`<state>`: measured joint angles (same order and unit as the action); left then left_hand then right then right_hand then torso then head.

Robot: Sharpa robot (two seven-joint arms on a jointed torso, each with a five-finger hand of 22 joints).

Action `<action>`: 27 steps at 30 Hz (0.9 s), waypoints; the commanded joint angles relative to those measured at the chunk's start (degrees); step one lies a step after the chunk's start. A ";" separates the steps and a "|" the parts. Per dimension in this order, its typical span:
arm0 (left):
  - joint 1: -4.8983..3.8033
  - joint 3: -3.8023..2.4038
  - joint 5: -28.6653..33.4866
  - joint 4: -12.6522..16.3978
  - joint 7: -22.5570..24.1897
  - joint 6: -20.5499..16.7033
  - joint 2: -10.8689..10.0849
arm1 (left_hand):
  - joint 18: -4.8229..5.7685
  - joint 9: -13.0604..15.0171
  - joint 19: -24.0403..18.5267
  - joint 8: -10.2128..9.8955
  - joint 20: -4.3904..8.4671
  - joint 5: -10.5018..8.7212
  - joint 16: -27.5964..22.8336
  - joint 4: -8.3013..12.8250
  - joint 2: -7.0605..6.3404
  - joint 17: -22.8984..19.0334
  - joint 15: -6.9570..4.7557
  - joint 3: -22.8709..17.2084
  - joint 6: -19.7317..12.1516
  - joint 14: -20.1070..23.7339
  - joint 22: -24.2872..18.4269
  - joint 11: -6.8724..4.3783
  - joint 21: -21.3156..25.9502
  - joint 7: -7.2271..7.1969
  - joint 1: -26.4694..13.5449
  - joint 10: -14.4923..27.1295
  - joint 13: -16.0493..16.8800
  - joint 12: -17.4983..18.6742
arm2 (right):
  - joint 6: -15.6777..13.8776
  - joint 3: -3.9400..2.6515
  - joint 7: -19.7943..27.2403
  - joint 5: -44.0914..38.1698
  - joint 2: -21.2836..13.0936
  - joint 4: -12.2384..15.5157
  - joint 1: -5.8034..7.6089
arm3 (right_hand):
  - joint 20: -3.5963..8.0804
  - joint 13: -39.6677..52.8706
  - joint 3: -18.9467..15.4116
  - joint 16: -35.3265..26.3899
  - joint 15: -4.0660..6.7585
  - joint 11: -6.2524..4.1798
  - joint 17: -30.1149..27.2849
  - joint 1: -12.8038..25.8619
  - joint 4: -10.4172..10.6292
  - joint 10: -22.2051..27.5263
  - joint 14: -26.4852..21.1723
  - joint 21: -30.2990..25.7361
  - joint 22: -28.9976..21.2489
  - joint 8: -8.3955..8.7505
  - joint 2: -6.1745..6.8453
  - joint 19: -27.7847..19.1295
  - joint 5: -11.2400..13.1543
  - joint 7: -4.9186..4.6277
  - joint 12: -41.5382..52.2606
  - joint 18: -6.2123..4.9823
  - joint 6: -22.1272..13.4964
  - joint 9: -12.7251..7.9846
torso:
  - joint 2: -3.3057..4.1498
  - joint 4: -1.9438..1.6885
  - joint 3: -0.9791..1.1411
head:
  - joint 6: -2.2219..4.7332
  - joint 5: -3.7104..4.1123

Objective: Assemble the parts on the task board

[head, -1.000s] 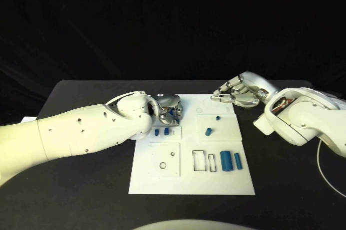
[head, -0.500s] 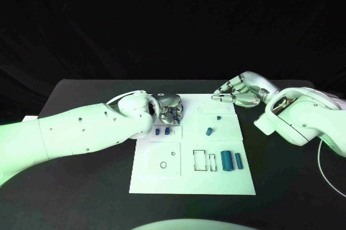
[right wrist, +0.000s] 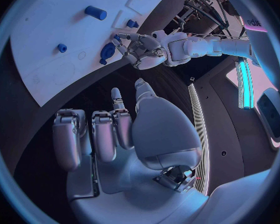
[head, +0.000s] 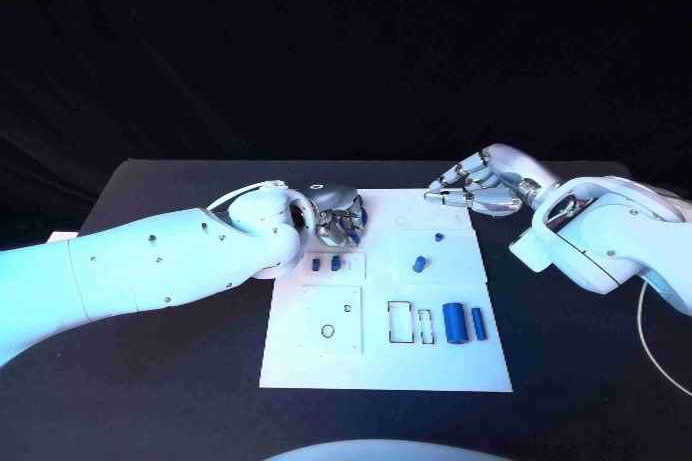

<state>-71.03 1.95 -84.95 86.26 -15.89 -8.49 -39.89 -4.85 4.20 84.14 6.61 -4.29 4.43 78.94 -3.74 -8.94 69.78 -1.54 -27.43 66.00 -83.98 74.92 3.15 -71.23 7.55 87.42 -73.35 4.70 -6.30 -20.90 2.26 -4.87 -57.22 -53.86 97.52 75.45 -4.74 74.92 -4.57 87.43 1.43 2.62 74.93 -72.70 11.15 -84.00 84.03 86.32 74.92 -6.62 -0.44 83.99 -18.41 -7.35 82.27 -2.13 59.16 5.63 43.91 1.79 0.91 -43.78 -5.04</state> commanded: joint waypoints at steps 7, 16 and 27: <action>-0.50 -1.24 5.63 3.46 1.69 -2.14 -3.55 | 0.99 -0.10 1.00 -0.48 -0.08 0.04 0.43 0.14 -0.08 0.01 0.30 -0.69 -0.21 -2.32 3.77 0.36 -0.43 0.23 -0.90 0.10 -0.10 0.60 | 0.53 0.00 0.58 -0.12 0.04 0.07 -0.04 | 0.17 11.09 -0.36 -0.18 0.12 -0.04 10.48 -0.45 0.07 -2.48 4.96 -0.32 6.56 0.03 -0.23 1.56 -0.21 -0.04 -0.03 0.20 -0.37 0.08 | 0.02 0.01 0.03 | 0.51 -0.08; -0.99 -1.51 8.02 4.76 1.24 2.05 -7.17 | 0.97 -0.11 0.94 -0.77 -0.18 -0.15 0.51 0.22 -0.61 -0.05 0.36 -0.79 -0.06 -2.30 3.84 0.36 -0.40 0.19 -2.04 -0.16 -0.08 1.07 | 0.52 0.00 0.52 -0.11 -0.11 0.13 -0.04 | 0.17 11.09 -0.36 -0.18 0.12 -0.04 10.48 -0.45 0.07 -2.48 4.96 -0.32 6.56 0.03 -0.23 1.56 -0.21 -0.04 -0.03 0.20 -0.37 0.08 | 0.08 0.00 -0.04 | 0.52 0.17; -0.74 -1.33 6.59 3.42 1.54 4.62 -7.94 | 0.93 -0.11 0.84 -0.99 -0.23 -0.34 0.50 0.05 -0.91 -0.20 0.35 -0.52 0.00 -2.25 3.80 0.33 -0.22 0.11 -3.05 -0.29 -0.06 1.43 | 0.54 0.00 0.55 -0.11 -0.05 0.12 -0.04 | 0.17 11.09 -0.36 -0.18 0.12 -0.04 10.48 -0.45 0.07 -2.48 4.96 -0.32 6.56 0.03 -0.23 1.56 -0.21 -0.04 -0.03 0.20 -0.37 0.08 | 0.10 0.02 -0.10 | 0.32 -0.30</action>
<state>-71.80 0.63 -78.16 89.68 -15.09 -6.12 -47.92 -4.86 4.16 84.14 5.93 -4.30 4.45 79.18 -3.53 -9.89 69.55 -1.54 -27.94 66.00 -83.98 74.91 3.17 -71.45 7.54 85.08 -73.71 4.68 -5.05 -20.90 2.26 -4.81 -57.14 -53.97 97.57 75.45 -4.74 74.92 -4.57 87.43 1.43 2.62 74.91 -72.70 11.15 -84.00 84.03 86.32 74.91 -6.62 -0.44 83.99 -18.41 -7.35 82.27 -2.14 59.16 5.62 43.98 1.79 0.82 -43.41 -5.25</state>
